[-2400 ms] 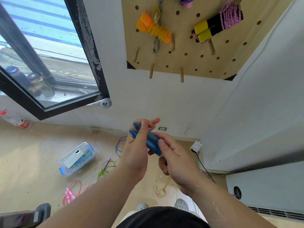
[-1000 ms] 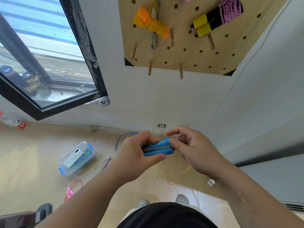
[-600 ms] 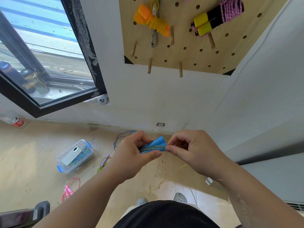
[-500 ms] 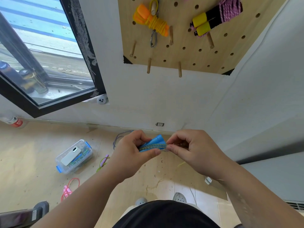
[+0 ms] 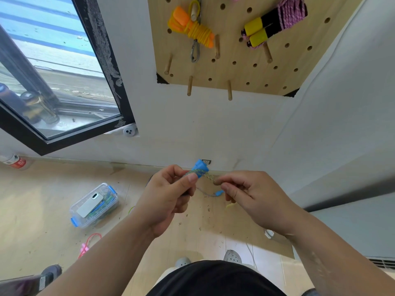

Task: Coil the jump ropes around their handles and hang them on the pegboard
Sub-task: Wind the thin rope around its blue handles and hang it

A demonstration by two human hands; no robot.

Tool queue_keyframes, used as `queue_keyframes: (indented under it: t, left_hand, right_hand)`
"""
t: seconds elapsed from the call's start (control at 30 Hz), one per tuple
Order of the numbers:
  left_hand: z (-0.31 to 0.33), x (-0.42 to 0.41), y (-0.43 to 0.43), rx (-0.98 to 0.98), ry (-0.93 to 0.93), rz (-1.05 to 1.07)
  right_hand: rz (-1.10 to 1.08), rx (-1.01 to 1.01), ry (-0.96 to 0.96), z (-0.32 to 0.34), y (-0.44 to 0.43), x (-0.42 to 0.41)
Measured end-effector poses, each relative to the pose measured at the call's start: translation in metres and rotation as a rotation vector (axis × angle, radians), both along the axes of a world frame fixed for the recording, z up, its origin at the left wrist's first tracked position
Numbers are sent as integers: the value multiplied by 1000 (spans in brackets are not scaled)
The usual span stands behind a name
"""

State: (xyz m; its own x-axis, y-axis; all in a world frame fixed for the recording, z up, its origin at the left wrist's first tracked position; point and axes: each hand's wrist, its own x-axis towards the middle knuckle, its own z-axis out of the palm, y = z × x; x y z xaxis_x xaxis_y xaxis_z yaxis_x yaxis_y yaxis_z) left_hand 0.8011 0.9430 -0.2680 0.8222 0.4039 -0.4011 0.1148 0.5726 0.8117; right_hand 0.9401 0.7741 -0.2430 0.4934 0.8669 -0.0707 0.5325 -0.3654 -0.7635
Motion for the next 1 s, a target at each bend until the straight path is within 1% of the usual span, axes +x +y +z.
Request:
queue_keyframes:
  t: [0.1,0.23,0.33,0.5,0.57,0.63,0.7,0.83,0.9,1.0]
  left_hand:
    - [-1,-3,-1,-33,-28,-58]
    - [-3,-10,-5,19,-32,-252]
    - [-4,-16,0,169,13,-355]
    - [2,-22,12,423,38,-580]
    - [4,-22,13,566,81,-632]
    - [4,-19,13,716,139,-641]
    - [2,-15,14,815,191,-634]
    - [-5,-6,22,840,256,-541]
    - [-6,1,27,860,300,-464]
    - [-4,10,32,961,354,-315]
  right_hand:
    - [77,-40,-118,-12,-1,-1]
    - [214,-77,-265,-16,3,0]
    - [354,-161,-336,-14,8,9]
    - [609,-365,-367,-8,21,18]
    - [668,-425,-376,2,30,22]
    - [671,-447,-382,12,39,27]
    - [647,-447,-398,18,47,24]
    - [550,-425,-514,11,61,10]
    - [417,-393,-479,5,67,9]
    - [222,-312,-345,1,74,6]
